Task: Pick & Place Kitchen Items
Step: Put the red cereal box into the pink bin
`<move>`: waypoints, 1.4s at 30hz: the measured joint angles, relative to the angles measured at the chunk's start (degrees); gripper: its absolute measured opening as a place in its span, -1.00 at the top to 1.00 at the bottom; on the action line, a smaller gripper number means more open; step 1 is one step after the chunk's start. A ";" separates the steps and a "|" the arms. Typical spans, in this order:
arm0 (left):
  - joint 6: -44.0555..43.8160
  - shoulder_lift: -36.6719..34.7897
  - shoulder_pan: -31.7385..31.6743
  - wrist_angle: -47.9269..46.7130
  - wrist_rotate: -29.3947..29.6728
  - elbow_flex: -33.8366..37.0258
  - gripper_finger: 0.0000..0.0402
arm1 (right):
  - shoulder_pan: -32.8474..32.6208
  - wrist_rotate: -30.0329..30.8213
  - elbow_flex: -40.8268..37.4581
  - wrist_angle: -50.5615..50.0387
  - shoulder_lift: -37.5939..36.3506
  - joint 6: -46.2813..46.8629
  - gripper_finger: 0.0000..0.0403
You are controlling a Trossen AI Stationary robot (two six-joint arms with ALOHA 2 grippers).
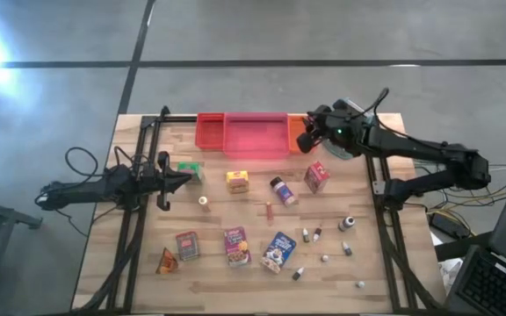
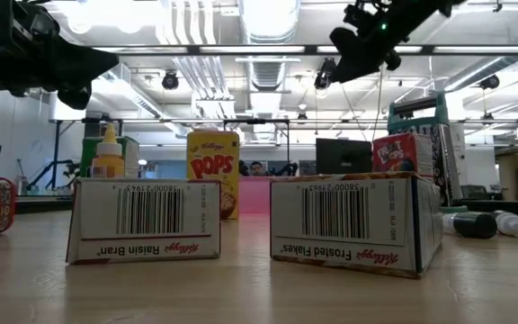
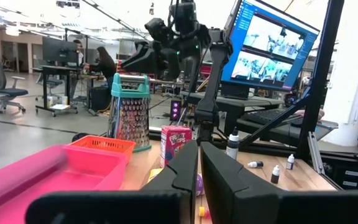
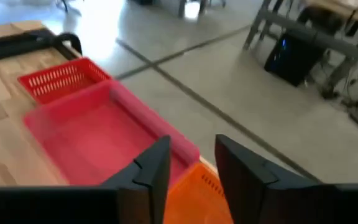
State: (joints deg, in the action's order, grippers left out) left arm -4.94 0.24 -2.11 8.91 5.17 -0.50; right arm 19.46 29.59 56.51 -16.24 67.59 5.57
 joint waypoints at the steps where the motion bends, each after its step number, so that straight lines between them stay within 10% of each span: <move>1: 0.00 0.01 0.02 -0.02 0.00 0.00 0.87 | -0.14 0.25 1.17 -1.64 -0.08 0.58 0.30; 37: -0.01 0.01 0.02 0.00 0.00 -0.01 0.87 | 0.94 -2.21 5.40 -17.57 -4.11 10.58 -0.06; 42: 0.00 -0.01 0.00 -0.02 0.00 -0.01 0.87 | -1.25 -5.50 8.33 -19.53 -3.76 0.79 -0.06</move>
State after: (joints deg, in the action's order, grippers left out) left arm -4.93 0.23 -2.11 8.89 5.17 -0.51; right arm 18.21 24.10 64.84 -35.78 63.83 6.35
